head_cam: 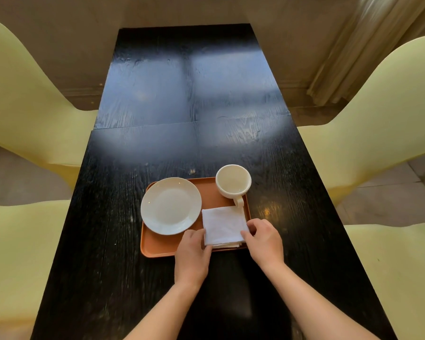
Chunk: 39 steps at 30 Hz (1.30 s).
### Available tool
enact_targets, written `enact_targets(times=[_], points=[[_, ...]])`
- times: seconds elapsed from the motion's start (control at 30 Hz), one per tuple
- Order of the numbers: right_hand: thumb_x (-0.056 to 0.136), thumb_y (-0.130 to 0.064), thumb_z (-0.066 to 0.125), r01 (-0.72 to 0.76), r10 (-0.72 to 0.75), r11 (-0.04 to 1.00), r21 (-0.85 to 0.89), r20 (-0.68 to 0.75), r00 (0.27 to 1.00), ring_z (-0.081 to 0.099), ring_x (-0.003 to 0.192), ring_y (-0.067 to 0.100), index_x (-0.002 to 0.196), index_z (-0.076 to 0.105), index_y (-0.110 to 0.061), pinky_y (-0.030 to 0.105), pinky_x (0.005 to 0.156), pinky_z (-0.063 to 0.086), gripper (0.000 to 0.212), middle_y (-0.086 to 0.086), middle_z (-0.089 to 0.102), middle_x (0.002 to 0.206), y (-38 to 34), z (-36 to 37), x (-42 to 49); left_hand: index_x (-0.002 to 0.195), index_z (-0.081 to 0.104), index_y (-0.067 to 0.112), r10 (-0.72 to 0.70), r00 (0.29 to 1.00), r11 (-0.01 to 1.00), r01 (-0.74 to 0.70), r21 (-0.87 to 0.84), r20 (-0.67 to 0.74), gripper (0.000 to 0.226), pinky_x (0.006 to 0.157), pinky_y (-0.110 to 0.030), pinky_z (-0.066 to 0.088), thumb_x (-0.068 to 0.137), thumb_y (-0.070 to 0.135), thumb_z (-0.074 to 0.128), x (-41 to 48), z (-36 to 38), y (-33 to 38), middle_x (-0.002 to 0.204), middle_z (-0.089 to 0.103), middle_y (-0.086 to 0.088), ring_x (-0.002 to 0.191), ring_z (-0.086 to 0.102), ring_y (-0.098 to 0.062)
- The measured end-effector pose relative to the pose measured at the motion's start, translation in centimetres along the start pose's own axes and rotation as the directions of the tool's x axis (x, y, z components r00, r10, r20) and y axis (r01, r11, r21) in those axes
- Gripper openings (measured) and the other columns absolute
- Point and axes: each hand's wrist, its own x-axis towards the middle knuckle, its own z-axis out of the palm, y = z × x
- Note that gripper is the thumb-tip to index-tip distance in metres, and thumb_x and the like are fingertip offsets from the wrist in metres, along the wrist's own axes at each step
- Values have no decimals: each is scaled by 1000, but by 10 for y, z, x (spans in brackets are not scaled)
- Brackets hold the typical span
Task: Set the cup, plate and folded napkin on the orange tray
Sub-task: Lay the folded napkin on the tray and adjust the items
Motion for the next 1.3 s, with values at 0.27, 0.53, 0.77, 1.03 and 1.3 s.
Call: enact_targets(times=[0.27, 0.53, 0.77, 1.03, 1.3], points=[[84, -37, 82, 62, -62, 998, -32, -4, 998, 61, 76, 8, 109, 62, -30, 20, 63, 52, 32, -14, 60, 89, 8, 2, -15, 100, 74, 21, 389, 915, 874, -404, 270, 110, 13, 80, -22, 53, 92, 26, 65, -3, -6, -3, 110, 63, 3, 97, 56, -11], [88, -37, 77, 196, -191, 970, -142, 53, 980, 61, 79, 9, 99, 65, -27, 24, 68, 59, 20, -11, 59, 91, 7, -2, -15, 100, 76, 21, 409, 897, 858, -441, 263, 168, 17, 75, -21, 50, 95, 26, 61, 6, -3, -3, 101, 60, 6, 89, 50, -9], [97, -33, 68, 342, -332, 903, -261, 81, 940, 59, 76, 8, 103, 65, -26, 20, 65, 55, 9, -9, 62, 89, 11, -9, -17, 102, 72, 19, 414, 894, 867, -444, 225, 171, 18, 84, -26, 52, 91, 15, 58, 5, -1, -11, 102, 63, 5, 93, 55, -10], [96, -27, 69, 223, -217, 965, -138, 54, 975, 59, 81, 7, 94, 72, -22, 19, 69, 55, 6, -10, 60, 89, 20, -10, -15, 129, 58, 13, 443, 872, 828, -486, 279, 207, 42, 107, -25, 43, 87, 13, 57, -11, 7, -23, 127, 56, 0, 119, 54, -15], [91, -21, 75, 508, -514, 832, -224, 32, 857, 64, 125, 24, 132, 67, -11, 41, 101, 57, 42, 6, 70, 133, 24, -1, -31, 155, 23, 18, 385, 869, 810, -479, 337, 310, 63, 122, -33, 1, 97, 39, 38, -8, 7, -25, 167, 12, -5, 153, 5, -15]])
